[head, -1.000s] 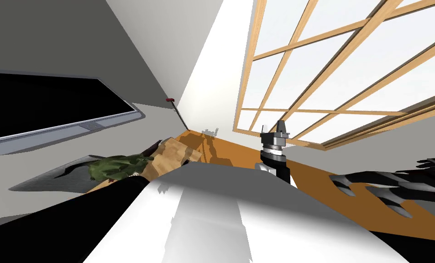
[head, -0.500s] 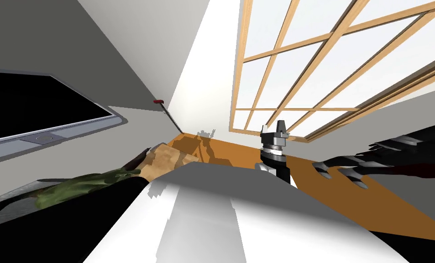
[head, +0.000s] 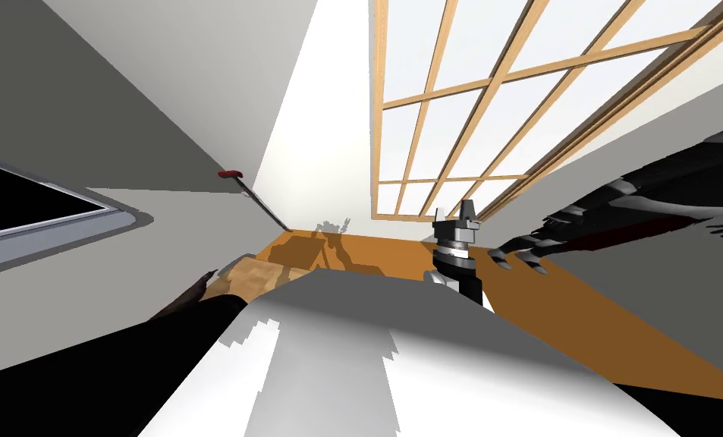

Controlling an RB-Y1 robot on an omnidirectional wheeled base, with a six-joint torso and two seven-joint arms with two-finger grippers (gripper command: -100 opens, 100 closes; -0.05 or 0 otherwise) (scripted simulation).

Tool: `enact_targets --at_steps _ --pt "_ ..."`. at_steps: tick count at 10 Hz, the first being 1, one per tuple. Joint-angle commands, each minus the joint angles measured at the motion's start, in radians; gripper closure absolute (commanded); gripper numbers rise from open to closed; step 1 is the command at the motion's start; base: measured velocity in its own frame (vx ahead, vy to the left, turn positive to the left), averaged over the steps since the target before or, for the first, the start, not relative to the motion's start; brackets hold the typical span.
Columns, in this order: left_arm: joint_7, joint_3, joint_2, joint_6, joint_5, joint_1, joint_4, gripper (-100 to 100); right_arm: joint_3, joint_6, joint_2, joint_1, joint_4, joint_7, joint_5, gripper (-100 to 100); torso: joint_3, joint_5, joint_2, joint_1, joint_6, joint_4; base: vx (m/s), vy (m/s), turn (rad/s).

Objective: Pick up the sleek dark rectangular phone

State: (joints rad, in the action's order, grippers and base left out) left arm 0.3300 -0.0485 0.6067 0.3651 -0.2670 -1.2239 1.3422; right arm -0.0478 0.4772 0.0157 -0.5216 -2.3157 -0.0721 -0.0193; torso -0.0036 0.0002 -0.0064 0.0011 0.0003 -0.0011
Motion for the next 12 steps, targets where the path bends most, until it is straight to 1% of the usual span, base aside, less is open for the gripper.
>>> enact_targets --at_steps 1,2,3,6,9,12 --pt "0.011 -0.007 0.009 0.003 -0.007 0.0 -0.029 -100 0.0 0.0 0.0 0.0 0.0 0.0 0.0 0 0.0 0.0 0.0 0.0 0.0 0.0 0.073 0.028 -0.118" --pt "0.023 -0.018 0.022 0.007 -0.017 -0.002 -0.06 -100 0.0 0.0 0.0 0.0 0.0 0.0 0.0 0 0.0 0.0 0.001 -0.001 -0.001 0.0 0.052 0.02 -0.175" --pt "0.023 -0.018 0.022 0.007 -0.017 -0.002 -0.06 -100 0.0 0.0 0.0 0.0 0.0 0.0 0.0 0 0.001 0.0 0.002 -0.001 -0.001 0.0 0.033 0.016 -0.139" --pt "0.053 -0.049 0.052 0.022 -0.045 0.003 -0.141 -100 0.0 0.0 0.0 0.0 0.0 0.0 0.0 0 0.001 0.0 0.002 -0.001 0.0 0.0 0.052 0.026 -0.309" --pt "0.074 -0.08 0.07 0.04 -0.069 0.018 -0.204 -100 0.0 0.0 0.0 0.0 0.0 0.0 0.0 0 0.0 0.0 0.001 -0.001 -0.001 0.0 0.06 0.037 -0.293" --pt "0.09 -0.113 0.077 0.062 -0.092 0.043 -0.256 -100 0.0 0.0 0.0 0.0 0.0 0.0 0.0 0 0.0 0.0 0.001 -0.002 -0.001 0.0 0.055 0.021 -0.257"
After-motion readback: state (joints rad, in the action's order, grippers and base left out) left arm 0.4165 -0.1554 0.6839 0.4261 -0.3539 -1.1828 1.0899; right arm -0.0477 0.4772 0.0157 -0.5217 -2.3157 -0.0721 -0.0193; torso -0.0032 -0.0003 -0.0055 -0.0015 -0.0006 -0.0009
